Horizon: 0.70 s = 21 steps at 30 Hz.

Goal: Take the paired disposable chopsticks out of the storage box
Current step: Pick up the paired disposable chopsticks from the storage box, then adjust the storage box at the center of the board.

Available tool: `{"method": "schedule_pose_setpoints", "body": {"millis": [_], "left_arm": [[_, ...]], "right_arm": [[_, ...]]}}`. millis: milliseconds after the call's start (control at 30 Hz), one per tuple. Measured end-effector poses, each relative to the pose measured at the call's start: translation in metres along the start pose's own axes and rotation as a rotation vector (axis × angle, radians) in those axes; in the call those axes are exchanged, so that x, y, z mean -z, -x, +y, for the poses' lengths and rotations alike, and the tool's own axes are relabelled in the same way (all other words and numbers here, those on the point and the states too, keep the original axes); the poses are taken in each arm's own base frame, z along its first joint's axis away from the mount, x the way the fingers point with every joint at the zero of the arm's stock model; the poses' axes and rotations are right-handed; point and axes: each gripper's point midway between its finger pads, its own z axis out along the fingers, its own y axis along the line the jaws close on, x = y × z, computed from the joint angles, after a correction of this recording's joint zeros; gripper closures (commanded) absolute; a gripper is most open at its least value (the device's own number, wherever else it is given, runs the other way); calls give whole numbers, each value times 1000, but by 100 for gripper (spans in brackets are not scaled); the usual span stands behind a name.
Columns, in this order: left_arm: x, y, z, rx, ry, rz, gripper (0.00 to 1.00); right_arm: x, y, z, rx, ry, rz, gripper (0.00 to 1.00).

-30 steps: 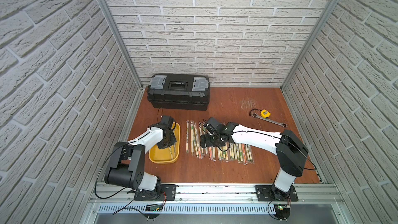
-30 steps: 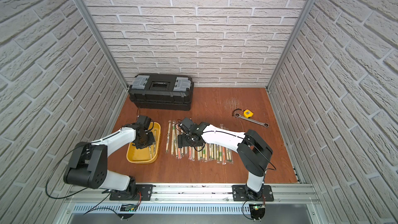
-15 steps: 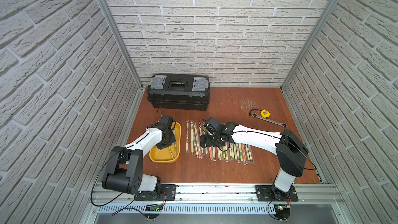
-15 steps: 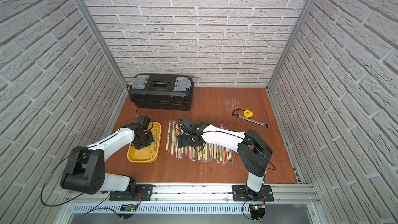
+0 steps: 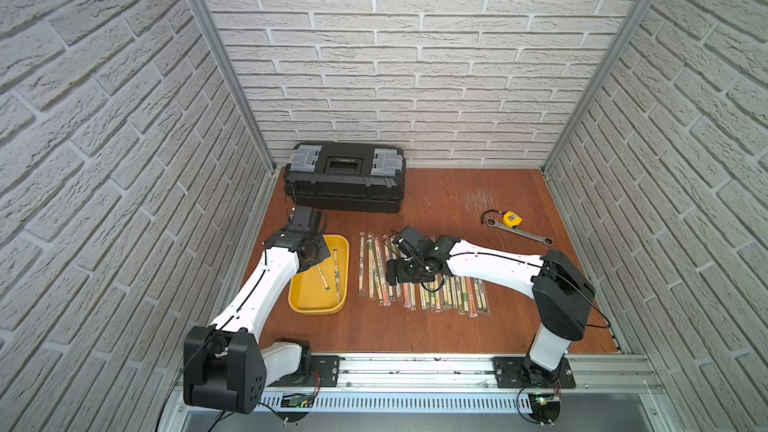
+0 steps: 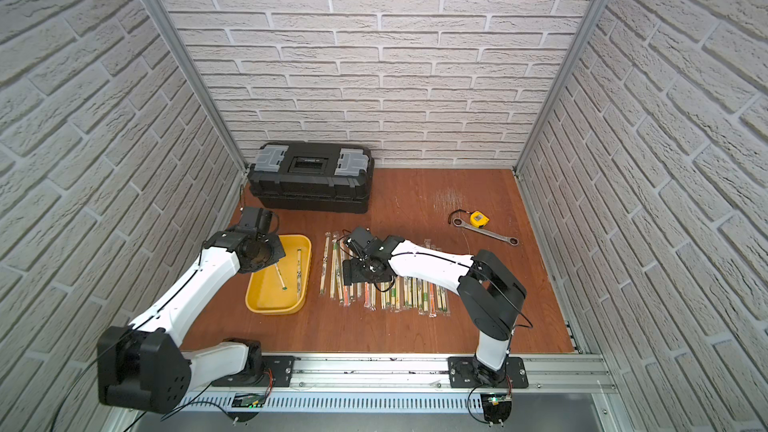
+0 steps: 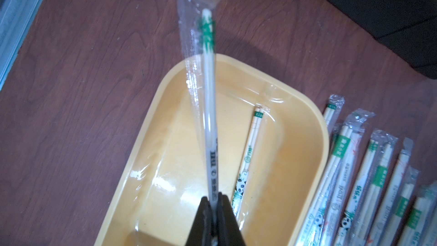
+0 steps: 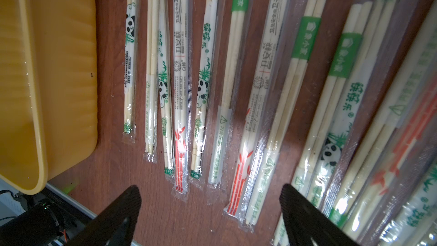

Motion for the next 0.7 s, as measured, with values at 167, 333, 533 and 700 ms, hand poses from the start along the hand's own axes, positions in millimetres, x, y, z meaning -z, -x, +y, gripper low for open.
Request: {"method": "schedule_pose_setpoints", "body": {"millis": [167, 333, 533, 700], "left_arm": [[15, 6, -20, -70, -56, -37, 97], [30, 6, -59, -181, -134, -64, 97], [18, -10, -106, -309, -166, -28, 97], [-11, -31, -125, -381, -136, 42, 97]], "right_arm": [[0, 0, -1, 6, -4, -1, 7], [0, 0, -7, 0, -15, -3, 6], [6, 1, -18, -13, -24, -16, 6], [12, 1, -26, -22, -33, -28, 6]]}}
